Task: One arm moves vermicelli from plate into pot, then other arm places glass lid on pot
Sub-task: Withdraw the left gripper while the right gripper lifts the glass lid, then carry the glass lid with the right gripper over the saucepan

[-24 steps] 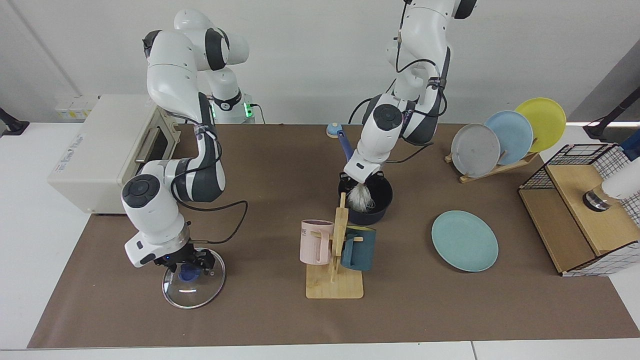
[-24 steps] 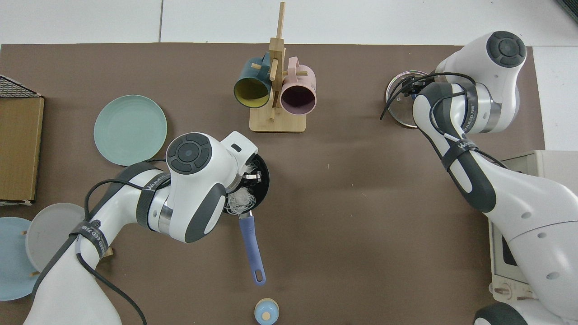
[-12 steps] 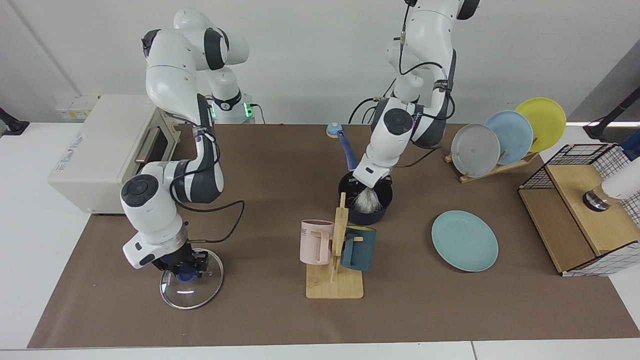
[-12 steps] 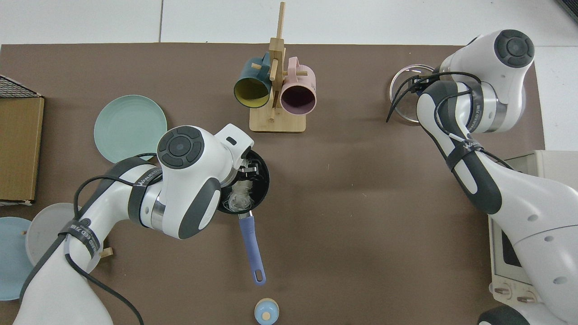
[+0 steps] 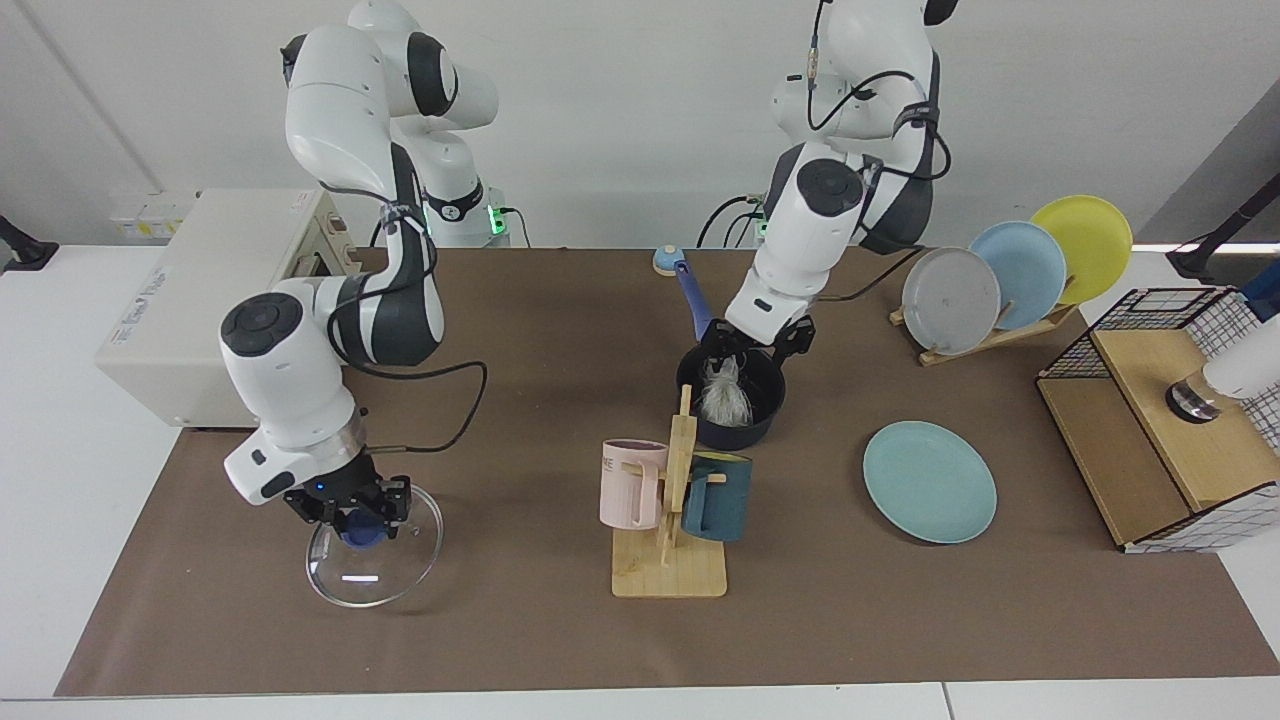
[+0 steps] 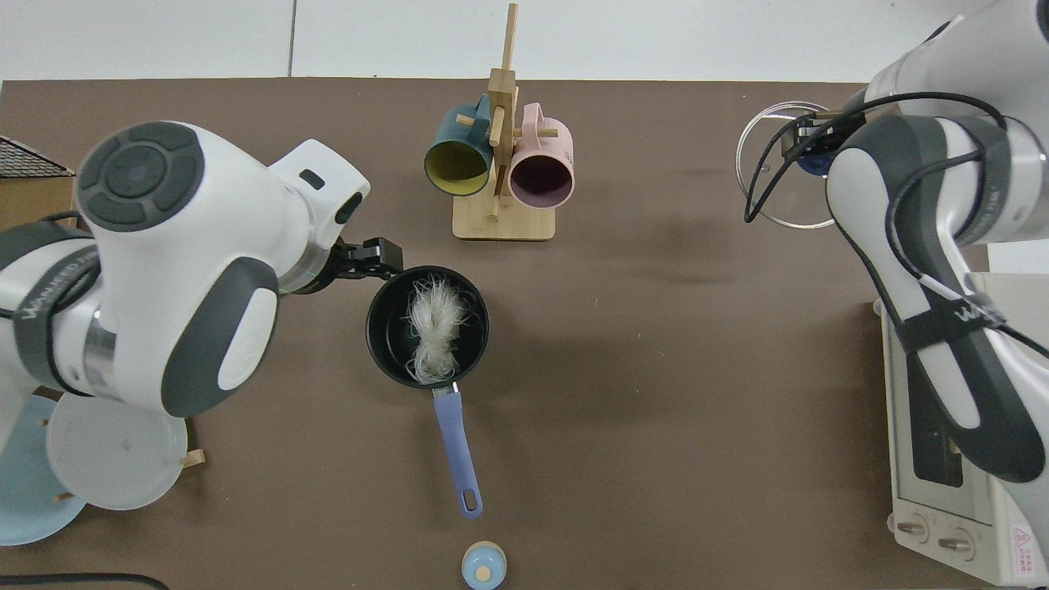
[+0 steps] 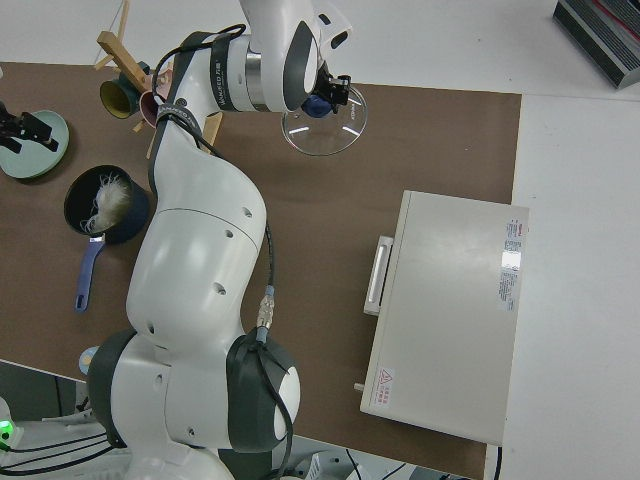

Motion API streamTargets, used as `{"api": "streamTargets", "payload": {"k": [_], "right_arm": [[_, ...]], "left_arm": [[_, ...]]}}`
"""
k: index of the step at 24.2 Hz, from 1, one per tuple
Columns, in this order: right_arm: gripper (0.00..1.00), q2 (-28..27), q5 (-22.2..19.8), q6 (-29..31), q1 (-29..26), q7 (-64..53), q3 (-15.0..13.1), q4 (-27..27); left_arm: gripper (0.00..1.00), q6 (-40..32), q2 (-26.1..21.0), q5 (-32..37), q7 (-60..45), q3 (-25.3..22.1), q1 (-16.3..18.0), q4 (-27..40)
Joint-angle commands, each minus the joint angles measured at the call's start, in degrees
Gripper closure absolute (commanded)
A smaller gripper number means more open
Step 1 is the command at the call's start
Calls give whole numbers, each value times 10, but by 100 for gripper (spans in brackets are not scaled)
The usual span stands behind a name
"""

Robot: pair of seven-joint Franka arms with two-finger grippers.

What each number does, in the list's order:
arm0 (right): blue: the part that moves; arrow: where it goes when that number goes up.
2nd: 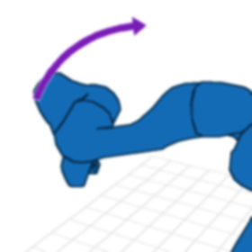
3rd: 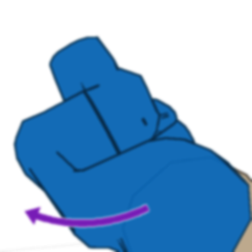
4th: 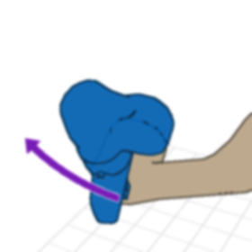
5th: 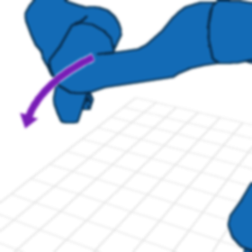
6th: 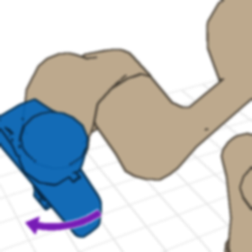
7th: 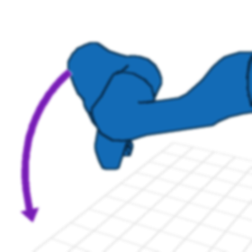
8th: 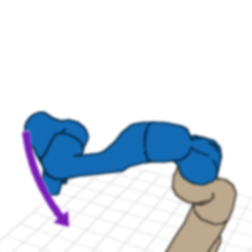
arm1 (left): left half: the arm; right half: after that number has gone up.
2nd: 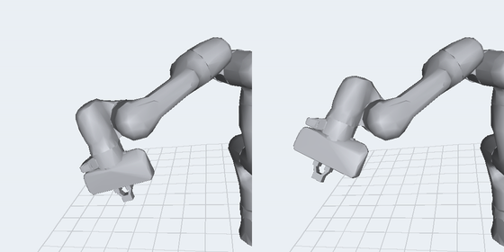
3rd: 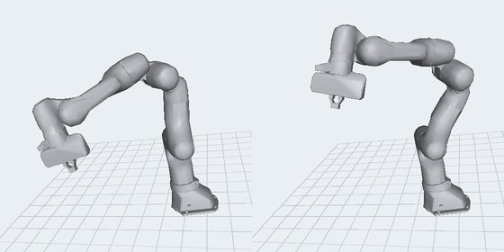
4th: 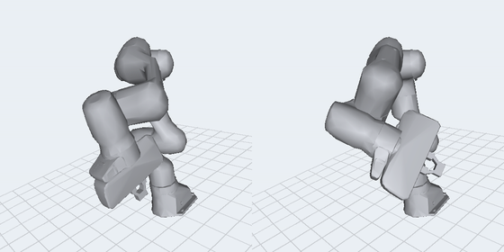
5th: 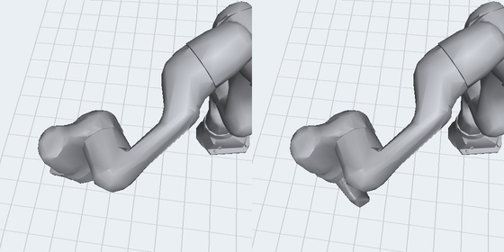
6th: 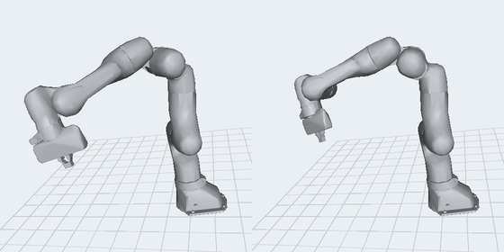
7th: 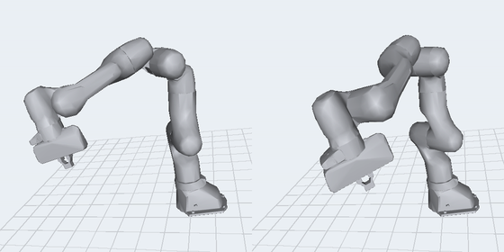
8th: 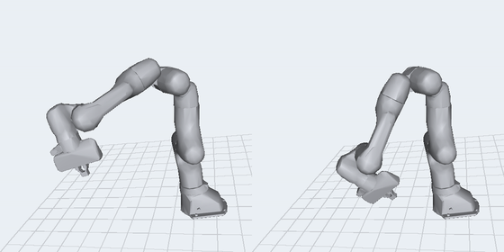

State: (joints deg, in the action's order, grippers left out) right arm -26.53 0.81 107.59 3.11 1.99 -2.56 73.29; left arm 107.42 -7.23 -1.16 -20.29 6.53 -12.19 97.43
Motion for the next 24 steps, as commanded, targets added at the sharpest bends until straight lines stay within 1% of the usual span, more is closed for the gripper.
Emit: {"api": "streamTargets", "payload": {"k": [1, 3, 5, 7, 10, 12, 15, 17, 20, 24], "right_arm": [[100, 105, 3, -49, 18, -1, 4, 85], [100, 141, 2, -54, 35, 25, 4, 125], [100, 173, -1, -54, 66, 78, 3, 162], [100, 191, -27, -54, 108, 161, 4, 187], [100, 204, -37, -55, 166, 237, 4, 200], [100, 203, -37, -55, 207, 284, 4, 198], [100, 188, -36, -46, 263, 353, 5, 188], [100, 165, -37, -46, 292, 384, 4, 167], [100, 121, -33, -52, 329, 421, 4, 117], [100, 41, -37, -65, 357, 454, 3, 26]], "left_arm": [[0, -24, -9, 18, 96, -53, 4, -16], [0, -30, -9, 21, 129, -75, 4, -16], [0, -39, -9, 24, 174, -99, 4, -16], [0, -50, -8, 24, 214, -128, 4, -20], [0, -77, -1, 24, 245, -152, 3, -35], [0, -89, 11, 23, 247, -154, 3, -40], [0, -121, 34, 24, 247, -154, 3, -51], [0, -131, 36, 25, 247, -153, 1, -55], [0, -132, 38, 24, 248, -153, 2, -55], [0, -136, 41, 22, 245, -149, 1, -53]]}}
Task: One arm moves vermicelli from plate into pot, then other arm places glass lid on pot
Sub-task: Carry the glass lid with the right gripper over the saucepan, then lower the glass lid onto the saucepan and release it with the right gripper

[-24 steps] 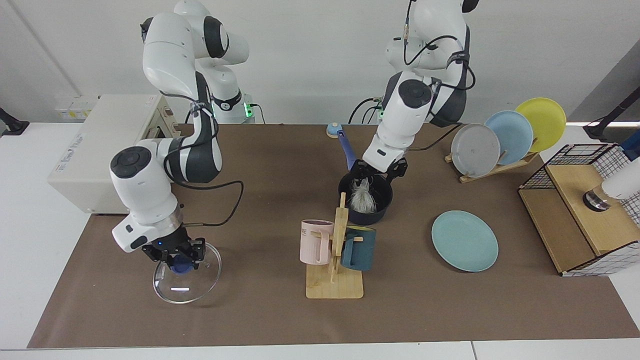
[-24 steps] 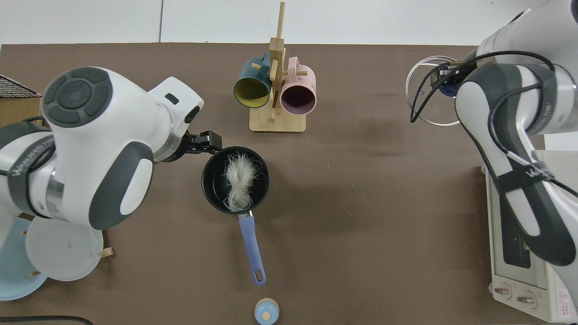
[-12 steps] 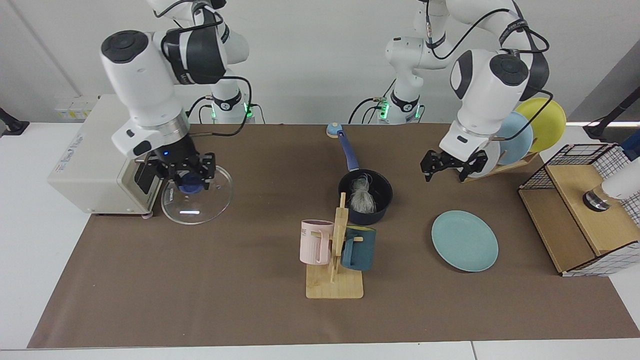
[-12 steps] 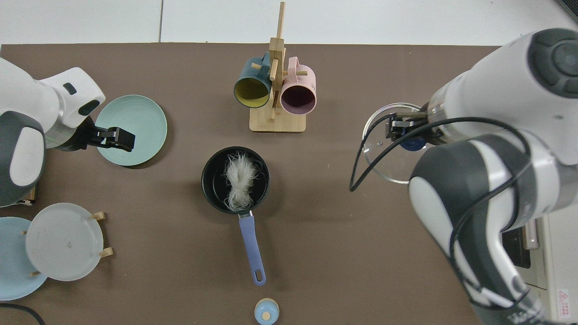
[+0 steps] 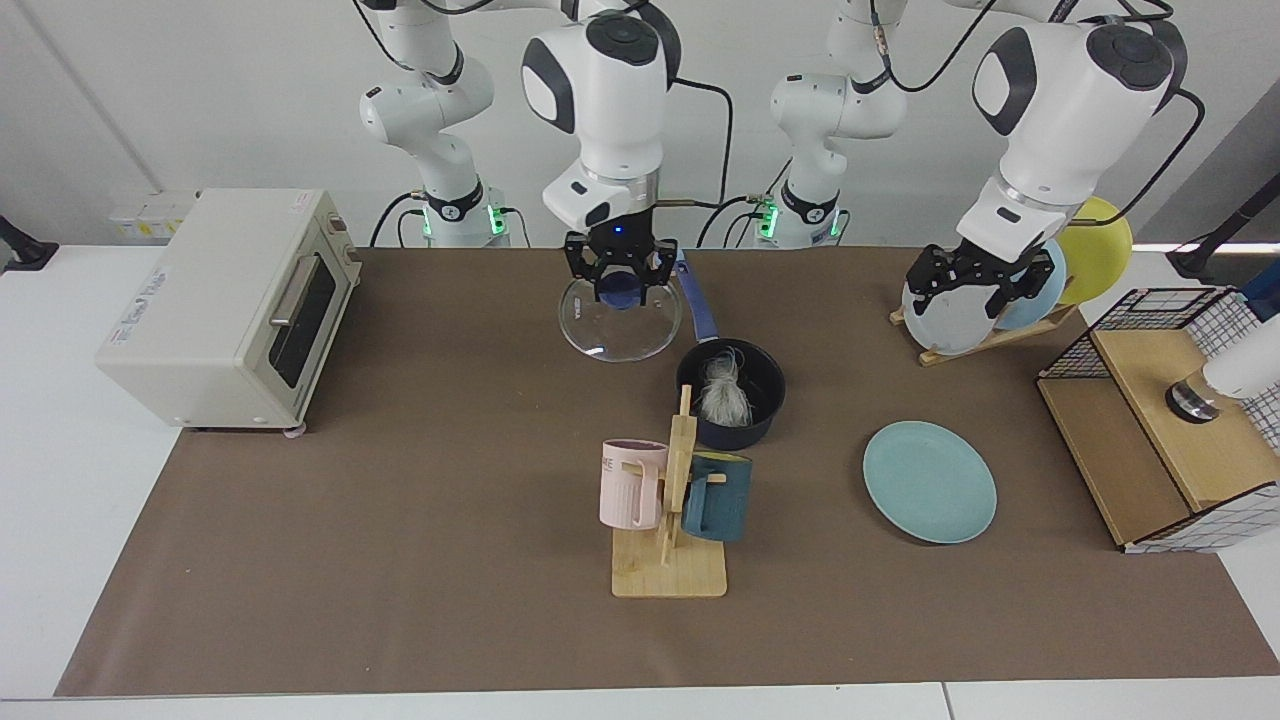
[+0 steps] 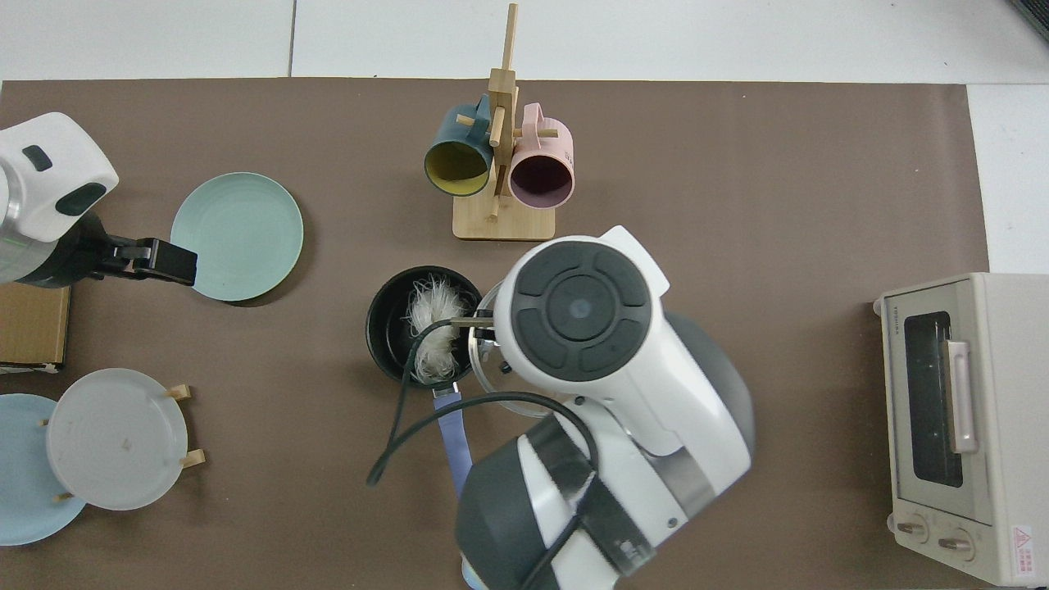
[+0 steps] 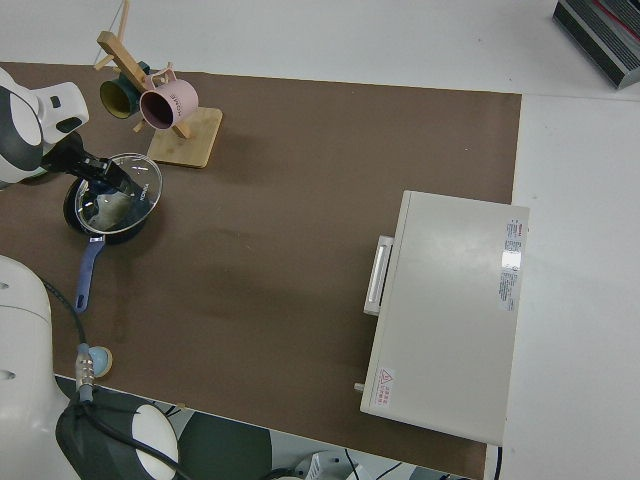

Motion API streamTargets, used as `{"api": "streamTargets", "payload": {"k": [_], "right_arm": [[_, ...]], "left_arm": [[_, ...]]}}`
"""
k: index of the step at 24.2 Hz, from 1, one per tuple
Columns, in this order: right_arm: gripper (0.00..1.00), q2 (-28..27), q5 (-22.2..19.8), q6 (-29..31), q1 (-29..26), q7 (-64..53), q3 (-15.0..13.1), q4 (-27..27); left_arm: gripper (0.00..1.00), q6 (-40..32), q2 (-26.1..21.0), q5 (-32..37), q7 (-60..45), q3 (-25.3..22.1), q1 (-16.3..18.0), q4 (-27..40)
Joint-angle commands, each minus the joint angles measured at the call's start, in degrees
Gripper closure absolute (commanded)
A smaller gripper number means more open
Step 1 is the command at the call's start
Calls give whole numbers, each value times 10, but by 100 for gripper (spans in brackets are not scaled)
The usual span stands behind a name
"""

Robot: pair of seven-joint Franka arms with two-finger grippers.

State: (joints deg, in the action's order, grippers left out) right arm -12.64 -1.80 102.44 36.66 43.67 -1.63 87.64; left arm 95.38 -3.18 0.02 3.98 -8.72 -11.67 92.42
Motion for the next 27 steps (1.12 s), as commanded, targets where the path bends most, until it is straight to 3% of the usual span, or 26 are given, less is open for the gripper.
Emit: {"api": "streamTargets", "payload": {"k": [1, 4, 12, 27], "right_arm": [[100, -125, -11, -21, 33, 39, -9, -149], [100, -203, -10, -27, 46, 41, -9, -232], [100, -282, -8, 53, 56, 29, -2, -273], [100, -282, -26, 36, 82, 27, -3, -262]], "left_arm": [[0, -21, -1, 11, 1, 4, -4, -5], [0, -24, -1, 12, 0, 0, -5, -6], [0, -20, 6, 8, -9, -2, -3, 0], [0, -20, 8, 8, -4, -4, -2, 0]]}}
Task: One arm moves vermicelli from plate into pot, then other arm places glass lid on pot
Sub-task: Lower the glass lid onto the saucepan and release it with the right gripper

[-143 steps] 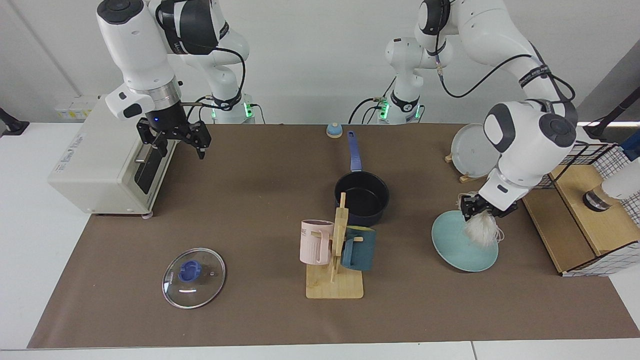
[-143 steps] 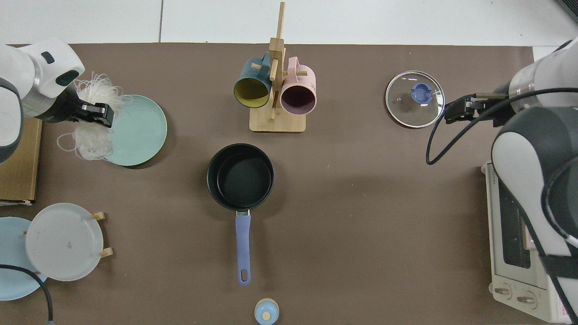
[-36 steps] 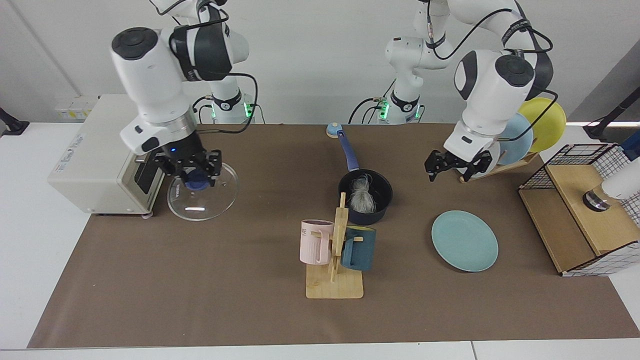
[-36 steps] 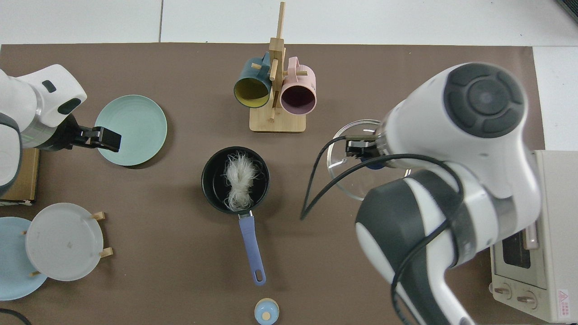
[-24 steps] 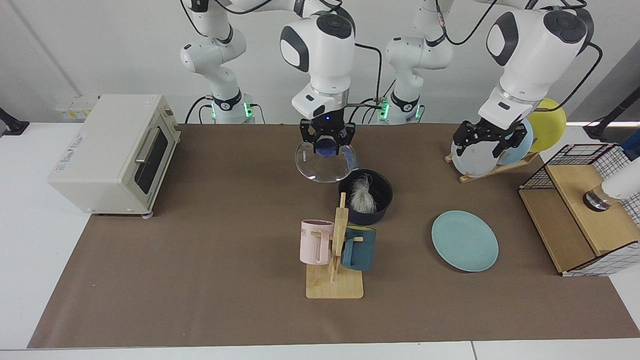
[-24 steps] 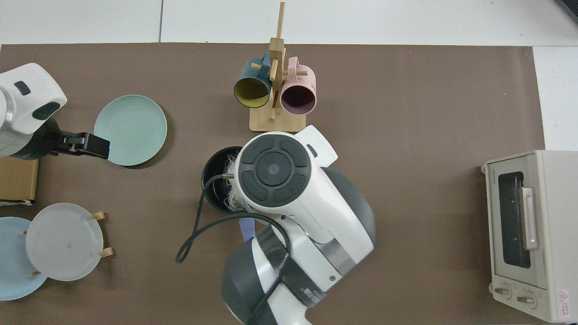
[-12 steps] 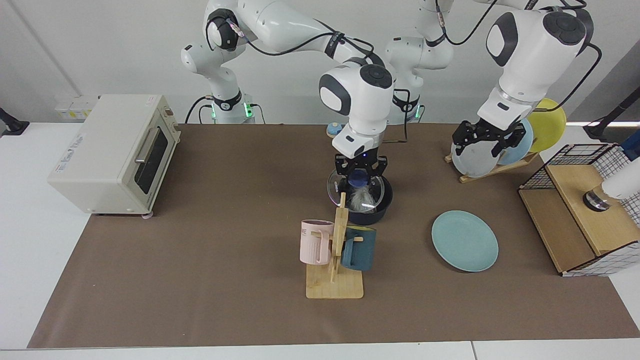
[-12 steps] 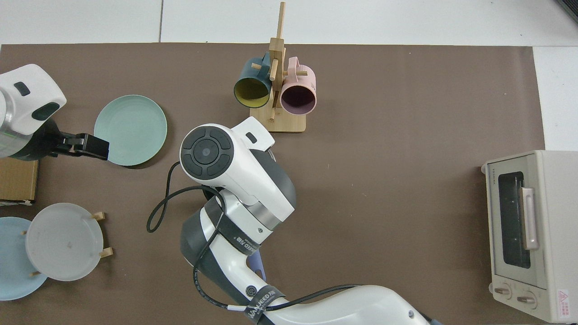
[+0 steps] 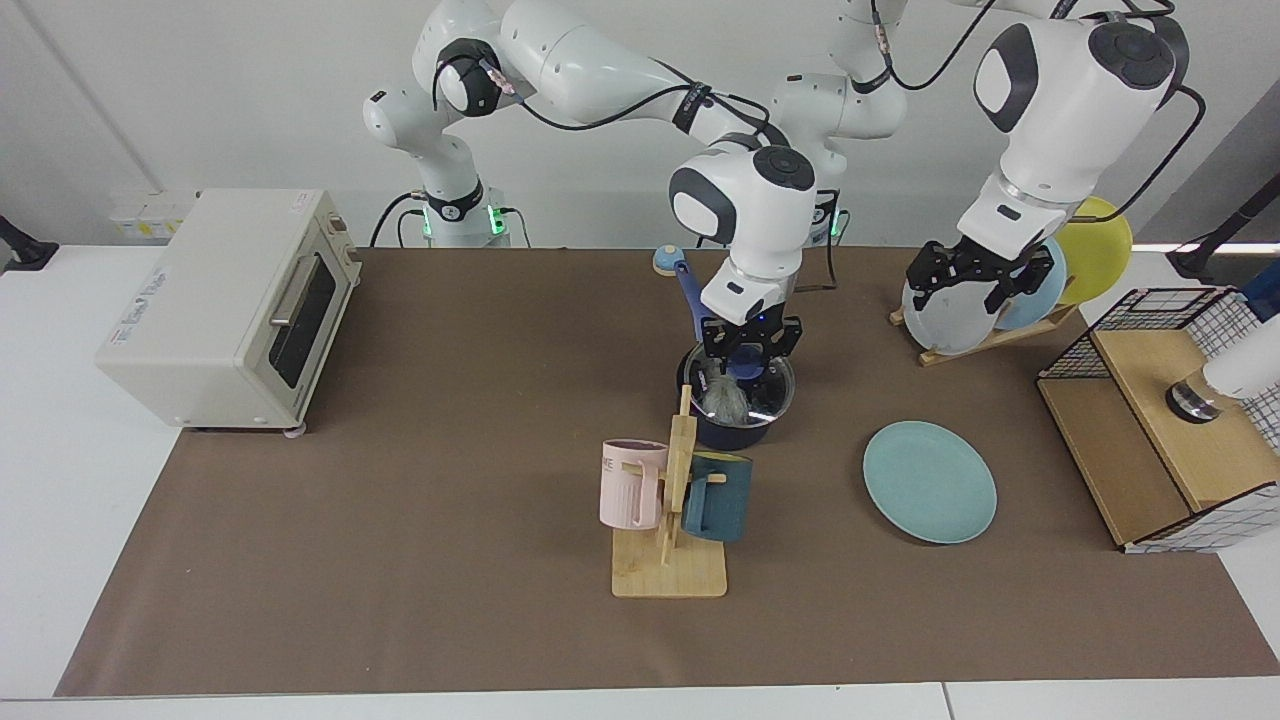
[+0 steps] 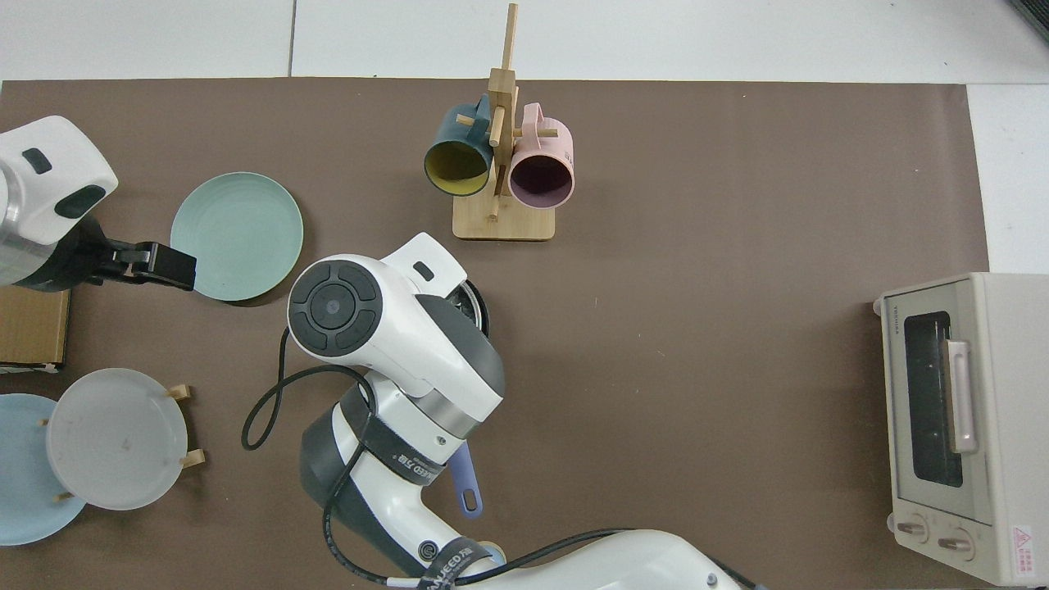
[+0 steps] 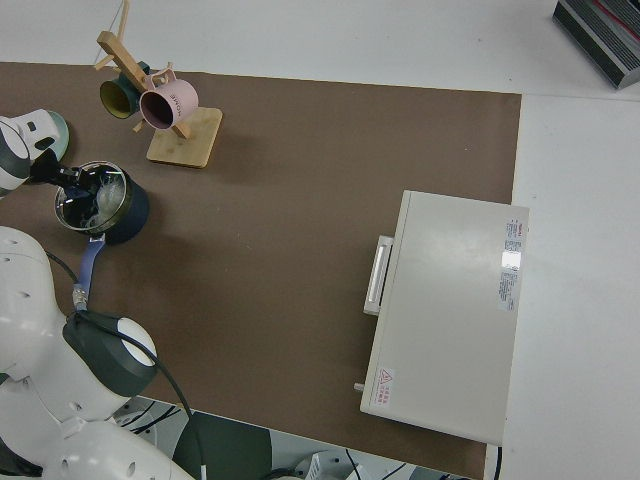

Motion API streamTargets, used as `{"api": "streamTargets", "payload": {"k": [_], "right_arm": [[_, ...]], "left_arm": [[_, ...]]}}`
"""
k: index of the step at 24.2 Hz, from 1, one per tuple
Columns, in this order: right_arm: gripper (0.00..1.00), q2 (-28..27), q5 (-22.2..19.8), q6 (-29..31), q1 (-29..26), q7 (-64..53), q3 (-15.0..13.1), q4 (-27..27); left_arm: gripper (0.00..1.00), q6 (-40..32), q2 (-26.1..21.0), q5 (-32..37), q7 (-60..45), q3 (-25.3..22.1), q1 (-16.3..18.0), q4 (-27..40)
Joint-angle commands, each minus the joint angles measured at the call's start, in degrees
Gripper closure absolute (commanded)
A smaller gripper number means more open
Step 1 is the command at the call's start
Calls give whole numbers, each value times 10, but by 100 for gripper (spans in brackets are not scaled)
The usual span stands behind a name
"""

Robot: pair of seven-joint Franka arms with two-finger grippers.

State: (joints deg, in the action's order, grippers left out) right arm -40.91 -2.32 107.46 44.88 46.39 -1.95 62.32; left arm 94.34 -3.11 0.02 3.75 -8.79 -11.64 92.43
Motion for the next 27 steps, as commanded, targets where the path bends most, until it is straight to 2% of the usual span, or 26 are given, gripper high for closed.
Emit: {"api": "streamTargets", "payload": {"k": [1, 14, 27], "right_arm": [[100, 0, -24, -13, -2, 0, 0, -8], [100, 4, -16, -7, -1, -8, 0, -5], [100, 28, -17, -9, 3, -5, 0, 29]], "left_arm": [[0, -10, 7, 8, -1, -4, -2, 0], [0, -13, 7, 10, -3, -4, -3, 1], [0, -12, 7, 10, -1, -4, -3, 0]]}}
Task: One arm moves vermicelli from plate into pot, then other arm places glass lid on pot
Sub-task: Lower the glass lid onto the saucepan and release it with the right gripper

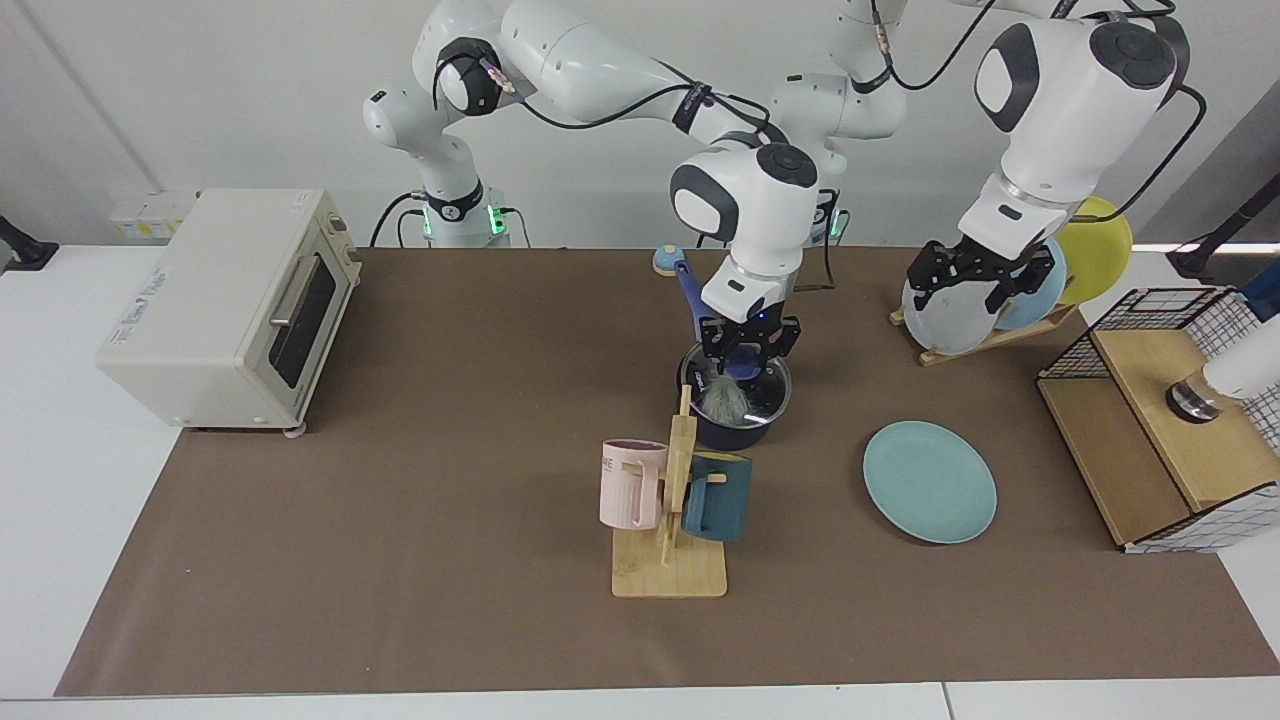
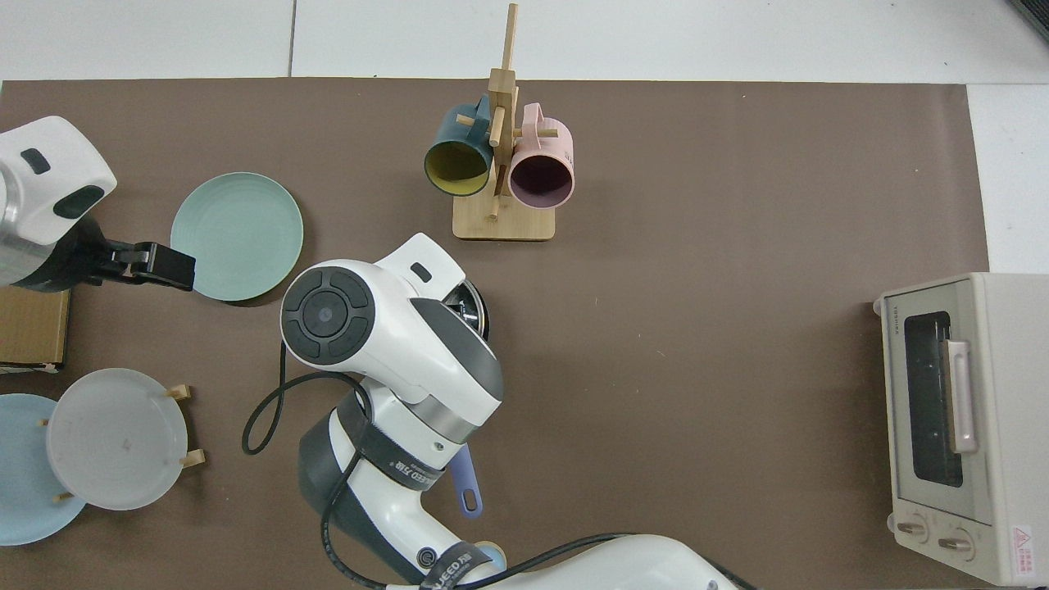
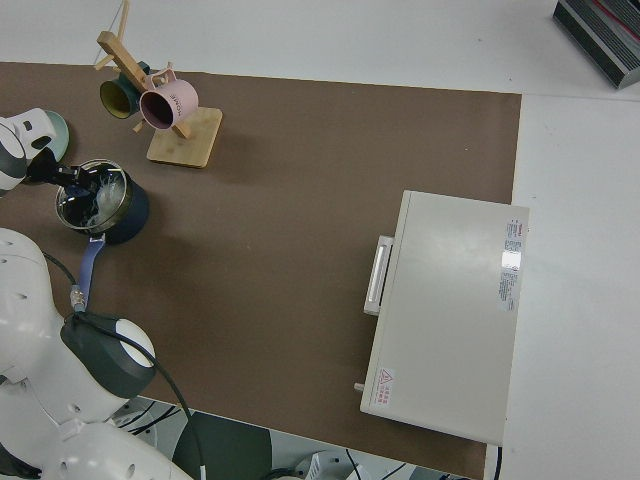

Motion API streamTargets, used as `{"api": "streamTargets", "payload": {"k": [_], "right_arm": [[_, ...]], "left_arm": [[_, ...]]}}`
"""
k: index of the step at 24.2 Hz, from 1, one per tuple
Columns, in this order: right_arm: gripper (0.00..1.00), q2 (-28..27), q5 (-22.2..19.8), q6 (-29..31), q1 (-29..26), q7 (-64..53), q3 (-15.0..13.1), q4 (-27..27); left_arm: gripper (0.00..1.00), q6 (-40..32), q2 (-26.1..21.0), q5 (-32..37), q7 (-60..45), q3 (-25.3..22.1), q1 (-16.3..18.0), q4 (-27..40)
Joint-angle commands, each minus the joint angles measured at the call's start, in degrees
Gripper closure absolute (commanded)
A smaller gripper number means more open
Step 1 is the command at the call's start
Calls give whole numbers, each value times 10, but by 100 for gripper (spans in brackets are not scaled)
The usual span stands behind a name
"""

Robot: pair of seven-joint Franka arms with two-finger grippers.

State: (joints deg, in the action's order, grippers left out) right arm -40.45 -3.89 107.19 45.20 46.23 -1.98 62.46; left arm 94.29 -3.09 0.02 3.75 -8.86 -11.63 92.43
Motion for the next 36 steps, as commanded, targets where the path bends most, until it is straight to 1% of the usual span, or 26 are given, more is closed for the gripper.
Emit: {"api": "streamTargets", "payload": {"k": [1, 22, 23, 24, 25, 26, 27, 29, 36], "right_arm": [[100, 27, -2, -5, 0, -4, 0, 31], [100, 34, -2, -1, 0, -8, 0, 50], [89, 34, -3, 0, 0, -8, 0, 50], [76, 34, -3, -1, 0, -8, 0, 50], [54, 35, -3, 0, 0, -8, 0, 50], [26, 35, -3, 0, 0, -7, 0, 50], [11, 36, -5, 0, 1, -7, 0, 50], [2, 36, -7, 0, 1, -7, 0, 50], [2, 42, -6, -1, 1, -7, 0, 50]], "left_arm": [[0, -12, 7, 10, -1, -3, -3, 0], [0, -11, 7, 10, 1, -4, -2, 0], [0, -11, 7, 10, 1, -4, -2, 0], [0, -11, 7, 10, 1, -4, -2, 0], [0, -11, 7, 10, 1, -4, -2, 0], [0, -11, 7, 10, 1, -4, -2, 0], [0, -12, 8, 10, 1, -4, -2, 0], [0, -11, 7, 10, 1, -4, -2, 0], [0, -12, 7, 10, 2, -4, -1, 0]]}}
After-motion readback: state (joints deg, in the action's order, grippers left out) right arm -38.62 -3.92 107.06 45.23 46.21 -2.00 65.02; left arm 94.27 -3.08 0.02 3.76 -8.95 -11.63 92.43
